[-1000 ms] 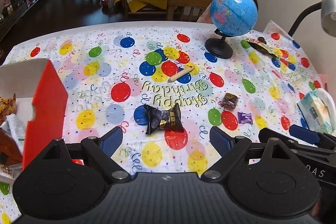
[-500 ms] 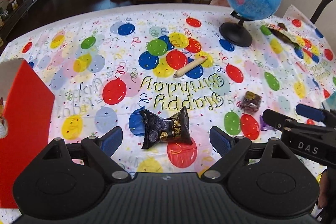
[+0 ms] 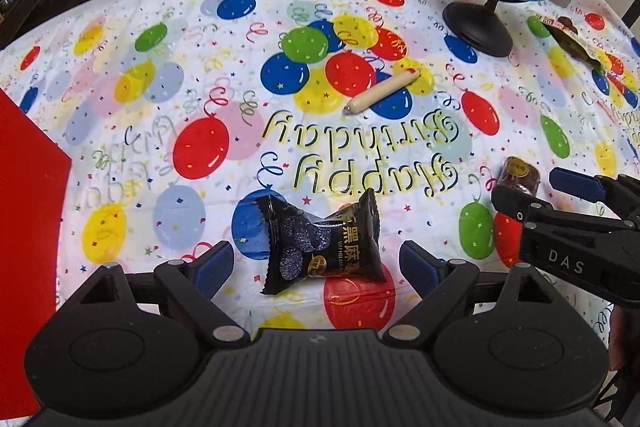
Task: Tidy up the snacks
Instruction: 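Move both open tools from the box toward the dark candies on the table, then grasp the dark snack packet with the left tool while the right tool grasps the brown square candy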
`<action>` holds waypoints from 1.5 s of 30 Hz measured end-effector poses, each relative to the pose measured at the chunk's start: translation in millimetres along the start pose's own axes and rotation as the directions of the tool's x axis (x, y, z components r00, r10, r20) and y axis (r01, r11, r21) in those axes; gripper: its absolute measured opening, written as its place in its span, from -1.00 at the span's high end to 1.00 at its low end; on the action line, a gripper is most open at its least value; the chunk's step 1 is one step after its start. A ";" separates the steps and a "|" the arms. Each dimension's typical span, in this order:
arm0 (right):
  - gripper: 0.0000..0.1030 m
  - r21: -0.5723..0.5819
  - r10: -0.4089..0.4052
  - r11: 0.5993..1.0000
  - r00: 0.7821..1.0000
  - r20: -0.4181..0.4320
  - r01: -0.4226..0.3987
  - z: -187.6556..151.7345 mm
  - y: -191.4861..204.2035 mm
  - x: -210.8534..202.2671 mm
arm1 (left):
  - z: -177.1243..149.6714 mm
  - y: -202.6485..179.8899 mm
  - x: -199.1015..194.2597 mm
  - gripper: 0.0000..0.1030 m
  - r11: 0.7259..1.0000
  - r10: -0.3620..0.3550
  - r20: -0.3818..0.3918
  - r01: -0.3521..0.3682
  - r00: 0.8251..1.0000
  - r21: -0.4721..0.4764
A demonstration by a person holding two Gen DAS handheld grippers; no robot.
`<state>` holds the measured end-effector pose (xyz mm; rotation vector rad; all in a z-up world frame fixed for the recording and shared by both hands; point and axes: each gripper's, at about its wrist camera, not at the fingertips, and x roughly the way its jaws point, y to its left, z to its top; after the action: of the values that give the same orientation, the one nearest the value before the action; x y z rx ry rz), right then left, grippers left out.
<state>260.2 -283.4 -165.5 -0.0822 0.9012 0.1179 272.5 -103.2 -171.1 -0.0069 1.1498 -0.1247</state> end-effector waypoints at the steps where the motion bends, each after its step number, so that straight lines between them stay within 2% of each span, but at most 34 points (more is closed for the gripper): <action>1: -0.25 -0.008 0.001 1.000 1.000 -0.003 -0.001 -0.4 0.5 2.1 | 0.2 -0.4 1.9 -0.75 1.000 0.002 -0.002 -0.002 1.000 0.001; 7: 0.12 -0.028 0.007 1.000 1.000 -0.009 -0.007 -2.6 2.9 6.3 | 0.8 -0.8 9.7 -0.74 1.000 0.018 -0.015 -0.018 1.000 -0.002; 9: 0.18 -0.028 0.008 1.000 1.000 -0.007 -0.009 -2.8 3.2 6.5 | 1.0 -0.9 10.1 -0.62 1.000 0.017 -0.011 -0.017 1.000 -0.002; 11: 0.19 -0.030 0.005 1.000 1.000 -0.004 -0.005 -3.5 3.7 5.9 | 1.5 -1.2 10.5 -0.35 1.000 0.006 -0.017 -0.006 1.000 0.001; 12: 0.20 -0.030 0.001 1.000 1.000 -0.004 -0.001 -3.8 4.1 5.6 | 1.2 -1.5 9.9 -0.34 1.000 0.006 -0.016 -0.006 1.000 0.002; 14: 0.21 -0.018 -0.002 1.000 1.000 -0.005 0.001 -4.6 3.7 3.9 | 0.0 -2.0 5.7 -0.18 1.000 0.003 0.007 -0.003 1.000 0.006; 17: 0.22 0.005 0.001 1.000 1.000 -0.002 -0.001 -6.3 3.7 -1.6 | -0.8 -2.8 1.7 -0.10 1.000 0.001 0.017 -0.002 1.000 0.018; 26: 0.22 0.049 0.014 0.999 1.000 0.005 -0.015 -14.5 15.8 -30.4 | -8.2 5.8 -10.2 -0.04 1.000 -0.004 0.030 0.004 1.000 0.007; 37: 0.23 0.067 0.061 0.996 0.997 0.050 -0.064 -19.7 43.7 -83.8 | -27.8 22.6 -49.4 -0.04 1.000 -0.007 0.038 0.007 0.999 -0.020; 45: 0.22 0.074 0.099 0.992 0.992 0.083 -0.106 -25.0 69.6 -121.6 | -43.1 41.2 -87.3 -0.04 0.999 -0.015 0.080 0.019 0.997 -0.045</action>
<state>156.5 -225.8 -86.8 0.0419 0.8303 0.1802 202.1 -50.9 -112.2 -0.0619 1.0728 -0.1123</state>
